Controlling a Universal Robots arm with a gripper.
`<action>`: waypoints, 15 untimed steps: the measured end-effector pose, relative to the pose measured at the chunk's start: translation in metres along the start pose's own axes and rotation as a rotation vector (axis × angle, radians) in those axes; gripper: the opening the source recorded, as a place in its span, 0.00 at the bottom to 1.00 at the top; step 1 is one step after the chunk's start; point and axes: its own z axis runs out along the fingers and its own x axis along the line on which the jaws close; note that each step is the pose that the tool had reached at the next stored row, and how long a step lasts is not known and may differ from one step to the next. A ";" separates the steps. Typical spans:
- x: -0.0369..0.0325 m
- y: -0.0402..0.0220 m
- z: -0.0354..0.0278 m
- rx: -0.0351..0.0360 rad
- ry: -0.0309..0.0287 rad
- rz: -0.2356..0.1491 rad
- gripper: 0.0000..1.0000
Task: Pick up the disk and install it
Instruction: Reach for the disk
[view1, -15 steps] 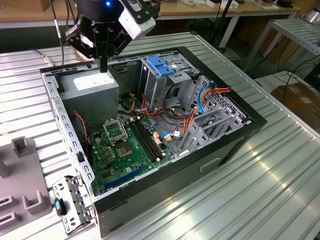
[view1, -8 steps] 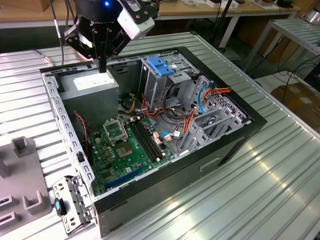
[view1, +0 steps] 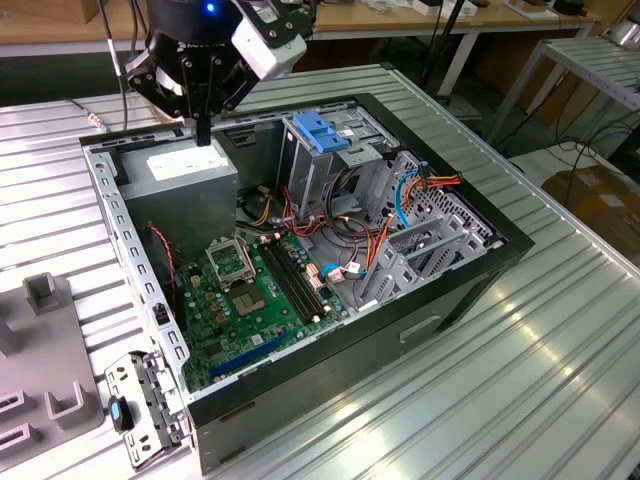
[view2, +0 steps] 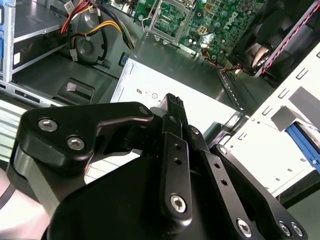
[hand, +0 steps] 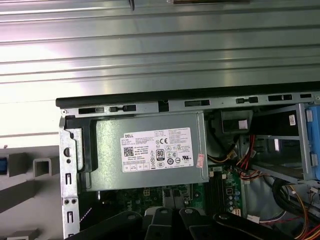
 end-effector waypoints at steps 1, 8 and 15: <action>0.0007 0.0000 0.0000 0.0000 0.0000 0.000 0.11; 0.0028 -0.0002 -0.0001 0.0000 0.0000 0.000 0.11; 0.0045 -0.0003 -0.0001 -0.0001 0.0000 0.000 0.11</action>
